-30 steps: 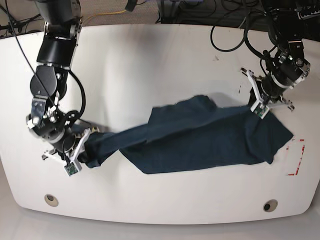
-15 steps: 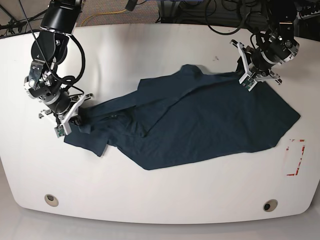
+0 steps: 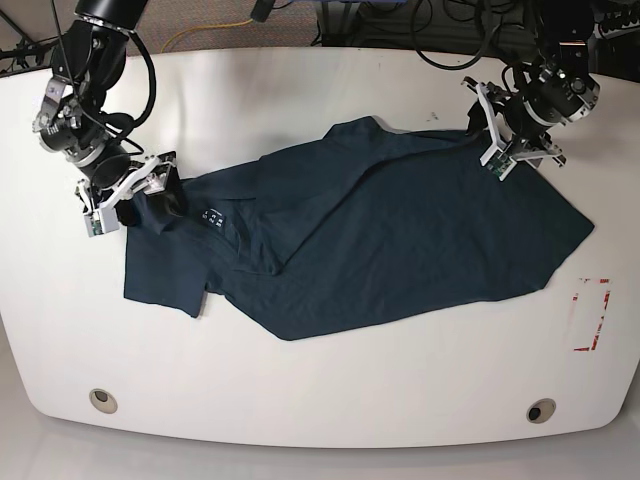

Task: Fold the T-shirt properly
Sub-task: 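Release and regrasp the shirt's shoulder edge with the right gripper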

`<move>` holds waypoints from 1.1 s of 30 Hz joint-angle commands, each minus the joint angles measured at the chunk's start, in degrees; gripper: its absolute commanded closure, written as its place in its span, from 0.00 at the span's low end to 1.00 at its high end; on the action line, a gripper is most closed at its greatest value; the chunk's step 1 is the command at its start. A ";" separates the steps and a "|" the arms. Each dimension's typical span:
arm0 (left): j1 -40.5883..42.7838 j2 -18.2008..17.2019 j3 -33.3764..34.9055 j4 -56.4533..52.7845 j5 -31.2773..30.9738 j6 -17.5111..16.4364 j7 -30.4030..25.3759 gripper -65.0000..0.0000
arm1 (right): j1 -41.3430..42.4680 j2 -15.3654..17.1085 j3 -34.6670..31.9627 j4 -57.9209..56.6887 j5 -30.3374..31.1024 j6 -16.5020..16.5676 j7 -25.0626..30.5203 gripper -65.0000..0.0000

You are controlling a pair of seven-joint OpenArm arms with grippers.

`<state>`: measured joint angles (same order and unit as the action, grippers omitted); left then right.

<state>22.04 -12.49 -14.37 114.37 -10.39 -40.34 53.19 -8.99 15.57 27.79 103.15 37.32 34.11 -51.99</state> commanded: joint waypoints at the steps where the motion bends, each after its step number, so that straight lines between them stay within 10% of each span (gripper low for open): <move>1: -0.81 -0.30 -1.94 0.93 -0.29 0.34 -0.84 0.53 | -1.25 0.38 0.65 1.33 4.13 0.49 1.31 0.18; 9: -6.09 4.27 -11.43 0.67 -0.02 0.34 -0.84 0.53 | -8.10 -4.10 -1.81 3.09 9.32 0.57 1.31 0.18; 33: -6.70 4.27 -11.87 -0.12 0.06 0.34 -0.84 0.53 | -3.71 -8.67 -17.20 -5.35 5.36 -0.04 1.31 0.25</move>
<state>15.86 -7.75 -25.89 113.45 -9.91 -39.94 53.32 -13.76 6.83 11.33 97.27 41.19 33.43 -51.66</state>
